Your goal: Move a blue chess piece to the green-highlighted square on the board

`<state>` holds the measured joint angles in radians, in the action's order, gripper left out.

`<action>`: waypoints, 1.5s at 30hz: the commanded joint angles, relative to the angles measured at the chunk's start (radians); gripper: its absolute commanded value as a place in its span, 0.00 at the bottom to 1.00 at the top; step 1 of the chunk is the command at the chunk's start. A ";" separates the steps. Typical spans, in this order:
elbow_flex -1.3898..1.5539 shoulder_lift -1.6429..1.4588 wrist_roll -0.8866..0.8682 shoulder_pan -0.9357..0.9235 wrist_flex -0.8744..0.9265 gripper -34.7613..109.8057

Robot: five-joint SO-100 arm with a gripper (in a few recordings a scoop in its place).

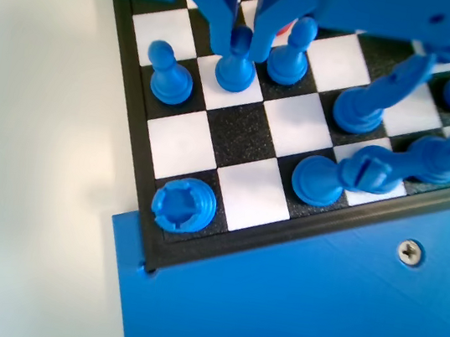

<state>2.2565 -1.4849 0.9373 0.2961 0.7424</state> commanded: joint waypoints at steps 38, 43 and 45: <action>-0.163 -0.314 -0.023 0.040 0.310 0.32; -0.183 -0.460 0.029 0.067 0.445 0.29; -0.206 -0.514 0.060 0.078 0.509 0.27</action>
<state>2.1353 -1.8469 0.9557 0.3436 1.1643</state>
